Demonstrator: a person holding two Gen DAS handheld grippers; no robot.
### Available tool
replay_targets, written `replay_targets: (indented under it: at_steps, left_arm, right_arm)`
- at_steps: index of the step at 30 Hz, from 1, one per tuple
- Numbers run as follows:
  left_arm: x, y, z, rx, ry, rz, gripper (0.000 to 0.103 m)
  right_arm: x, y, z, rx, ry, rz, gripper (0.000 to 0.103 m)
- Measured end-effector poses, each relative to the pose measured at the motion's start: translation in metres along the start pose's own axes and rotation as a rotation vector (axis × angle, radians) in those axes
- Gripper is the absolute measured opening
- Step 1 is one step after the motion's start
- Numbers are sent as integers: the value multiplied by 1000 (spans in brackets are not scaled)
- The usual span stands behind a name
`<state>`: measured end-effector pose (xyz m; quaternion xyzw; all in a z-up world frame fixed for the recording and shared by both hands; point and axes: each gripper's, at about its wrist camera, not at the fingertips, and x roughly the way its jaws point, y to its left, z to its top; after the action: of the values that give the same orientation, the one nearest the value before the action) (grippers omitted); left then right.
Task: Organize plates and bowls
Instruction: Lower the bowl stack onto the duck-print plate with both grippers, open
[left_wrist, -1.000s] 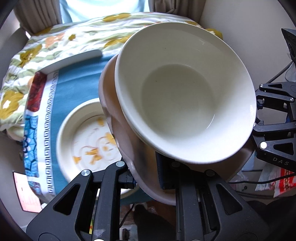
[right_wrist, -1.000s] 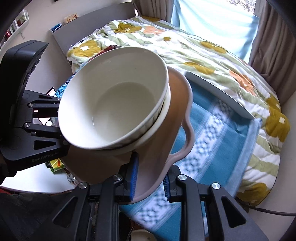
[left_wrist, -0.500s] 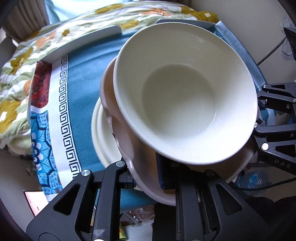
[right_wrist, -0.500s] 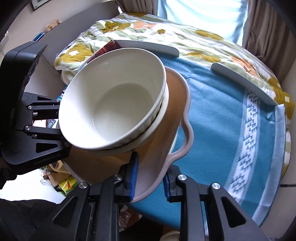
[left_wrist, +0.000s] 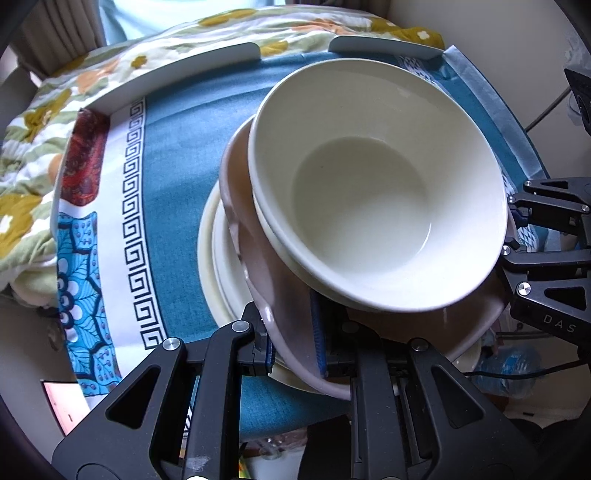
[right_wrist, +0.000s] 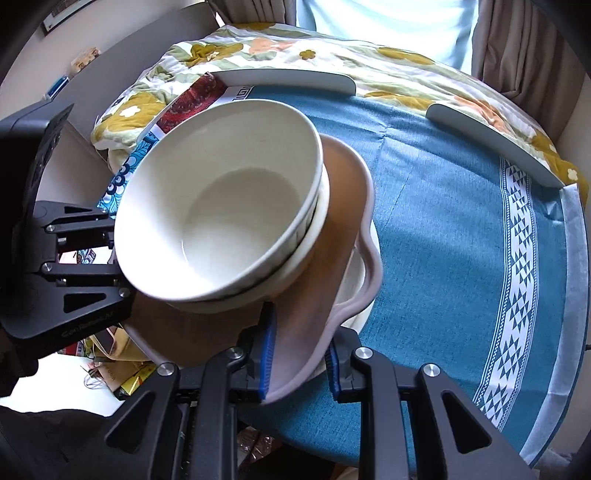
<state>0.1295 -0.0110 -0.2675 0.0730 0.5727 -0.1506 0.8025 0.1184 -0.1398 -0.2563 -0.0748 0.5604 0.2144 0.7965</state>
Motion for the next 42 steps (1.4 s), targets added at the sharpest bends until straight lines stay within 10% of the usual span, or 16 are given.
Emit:
replay_targets:
  at_steps: [18, 29, 38, 42]
  left_arm:
    - [-11, 0, 5, -2, 16, 38, 14]
    - [-42, 3, -2, -1, 8, 18, 15]
    - [-161, 0, -19, -94, -270, 48, 14]
    - [-229, -10, -20, -156, -470, 97, 15]
  right_arm:
    - [-2, 2, 5, 19, 42, -42, 22]
    - [-44, -5, -1, 110, 14, -44, 40]
    - [-129, 10, -17, 171, -225, -32, 40]
    - [-186, 17, -20, 182, -376, -81, 78]
